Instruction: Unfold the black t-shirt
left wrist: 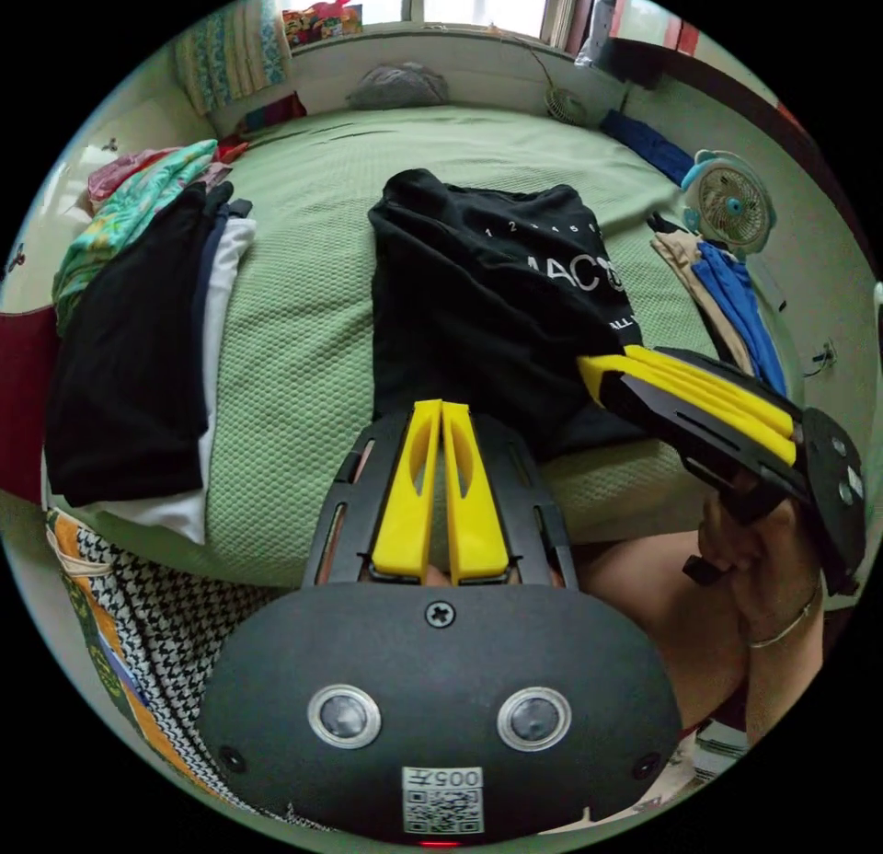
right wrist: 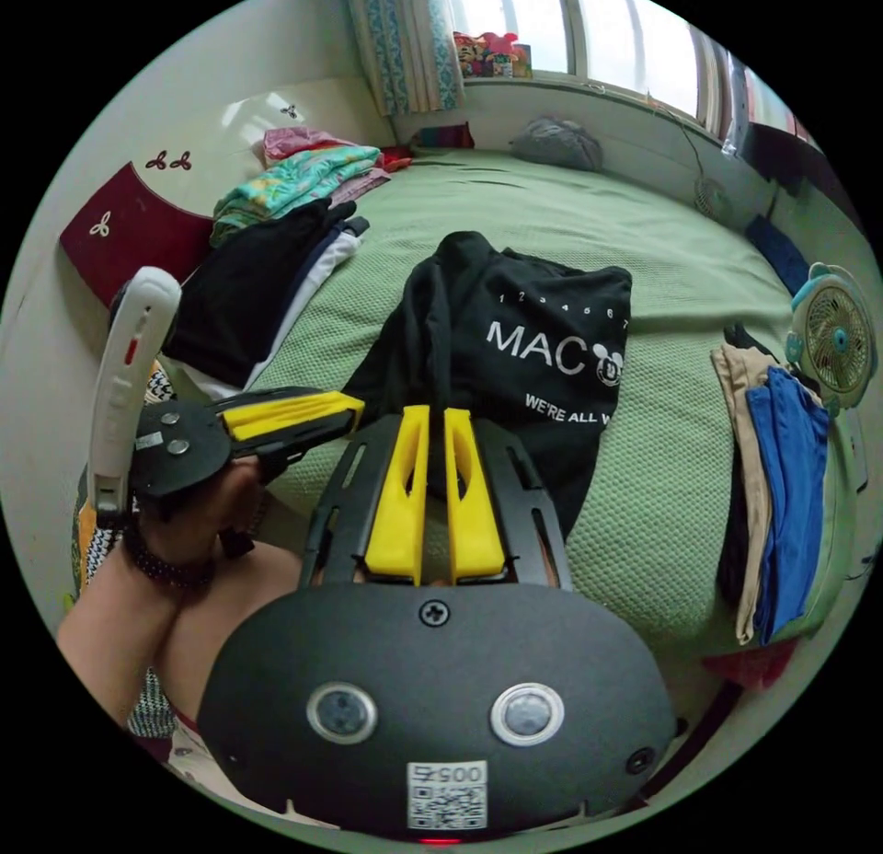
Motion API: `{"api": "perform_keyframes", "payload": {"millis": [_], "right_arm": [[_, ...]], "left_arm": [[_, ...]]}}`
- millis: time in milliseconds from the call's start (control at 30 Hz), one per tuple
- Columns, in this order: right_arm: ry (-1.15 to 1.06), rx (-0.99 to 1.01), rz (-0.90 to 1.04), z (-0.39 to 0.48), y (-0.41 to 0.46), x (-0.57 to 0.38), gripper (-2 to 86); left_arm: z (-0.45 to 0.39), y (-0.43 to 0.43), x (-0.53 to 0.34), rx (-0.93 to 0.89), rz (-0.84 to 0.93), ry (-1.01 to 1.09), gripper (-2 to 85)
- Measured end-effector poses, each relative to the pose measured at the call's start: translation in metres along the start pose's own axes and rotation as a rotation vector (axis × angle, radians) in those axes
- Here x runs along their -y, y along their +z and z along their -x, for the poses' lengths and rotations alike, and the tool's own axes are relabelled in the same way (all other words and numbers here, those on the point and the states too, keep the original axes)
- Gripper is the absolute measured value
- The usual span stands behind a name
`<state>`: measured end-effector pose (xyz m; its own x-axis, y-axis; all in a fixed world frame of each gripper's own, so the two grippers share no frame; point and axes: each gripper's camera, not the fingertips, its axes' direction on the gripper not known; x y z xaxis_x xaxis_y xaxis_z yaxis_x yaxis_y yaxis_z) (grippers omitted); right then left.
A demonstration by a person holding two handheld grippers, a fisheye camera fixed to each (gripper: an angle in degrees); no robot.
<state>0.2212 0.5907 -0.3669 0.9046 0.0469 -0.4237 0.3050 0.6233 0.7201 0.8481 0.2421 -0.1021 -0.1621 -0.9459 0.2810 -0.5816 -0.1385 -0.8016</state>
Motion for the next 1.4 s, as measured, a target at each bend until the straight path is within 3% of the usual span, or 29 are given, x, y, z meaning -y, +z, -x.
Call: {"api": "perform_keyframes", "payload": {"millis": [133, 367, 867, 1067, 1200, 1400], "right_arm": [[-0.009, 0.057, 0.004, -0.007, -0.006, -0.001, 1.2], [0.041, 0.127, -0.035, -0.015, -0.022, 0.004, 12.4], [-0.166, 0.022, 0.083, 0.012, 0.013, 0.059, 17.5], [-0.203, -0.008, 0.134, 0.015, 0.026, 0.067, 12.9], [-0.154, -0.05, 0.09, 0.004, 0.014, 0.065, 5.5], [-0.067, -0.015, 0.011, -0.029, -0.018, 0.056, 2.0]], "left_arm": [[0.003, 0.005, 0.007, -0.019, -0.008, -0.009, -0.7], [0.002, 0.019, 0.018, -0.039, 0.028, 0.021, -0.7], [0.004, 0.03, 0.027, -0.076, 0.032, 0.07, -0.7], [0.003, 0.032, 0.031, -0.072, 0.026, 0.084, -0.7], [0.005, 0.03, 0.033, -0.074, 0.011, 0.082, -0.4], [0.015, 0.025, 0.033, -0.054, -0.025, 0.04, 2.5]]}}
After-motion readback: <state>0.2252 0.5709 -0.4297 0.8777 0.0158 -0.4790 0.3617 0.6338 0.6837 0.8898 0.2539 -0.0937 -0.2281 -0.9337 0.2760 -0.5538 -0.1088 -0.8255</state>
